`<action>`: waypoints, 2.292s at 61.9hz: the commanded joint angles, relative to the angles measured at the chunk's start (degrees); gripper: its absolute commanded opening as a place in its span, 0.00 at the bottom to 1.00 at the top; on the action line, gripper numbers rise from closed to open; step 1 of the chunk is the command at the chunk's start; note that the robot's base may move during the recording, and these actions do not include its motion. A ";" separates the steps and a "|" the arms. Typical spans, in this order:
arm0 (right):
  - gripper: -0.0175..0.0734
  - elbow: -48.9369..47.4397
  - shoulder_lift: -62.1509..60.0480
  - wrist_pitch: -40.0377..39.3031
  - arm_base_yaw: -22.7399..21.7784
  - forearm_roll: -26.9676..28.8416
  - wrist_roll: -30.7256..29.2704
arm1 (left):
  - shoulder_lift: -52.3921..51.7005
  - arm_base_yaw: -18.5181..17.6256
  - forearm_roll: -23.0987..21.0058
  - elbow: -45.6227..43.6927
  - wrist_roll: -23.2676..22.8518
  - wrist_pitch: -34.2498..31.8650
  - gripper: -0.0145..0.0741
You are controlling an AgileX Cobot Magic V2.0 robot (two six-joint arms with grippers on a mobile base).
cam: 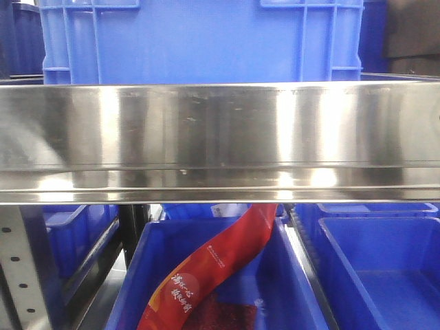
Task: Grab PVC pipe and place in blue bin
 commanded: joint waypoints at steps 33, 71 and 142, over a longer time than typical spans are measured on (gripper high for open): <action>0.01 27.57 -26.90 -5.06 -8.26 0.22 -1.12 | -0.34 0.25 -0.27 -0.01 0.06 -1.09 0.04; 0.01 32.56 -31.53 -4.68 -8.26 -1.64 -1.12 | -0.38 0.25 -0.27 -0.01 0.06 -1.09 0.04; 0.01 32.56 -31.53 -3.01 -8.26 -2.32 -1.12 | -0.38 0.25 -0.27 -0.01 0.06 -1.09 0.04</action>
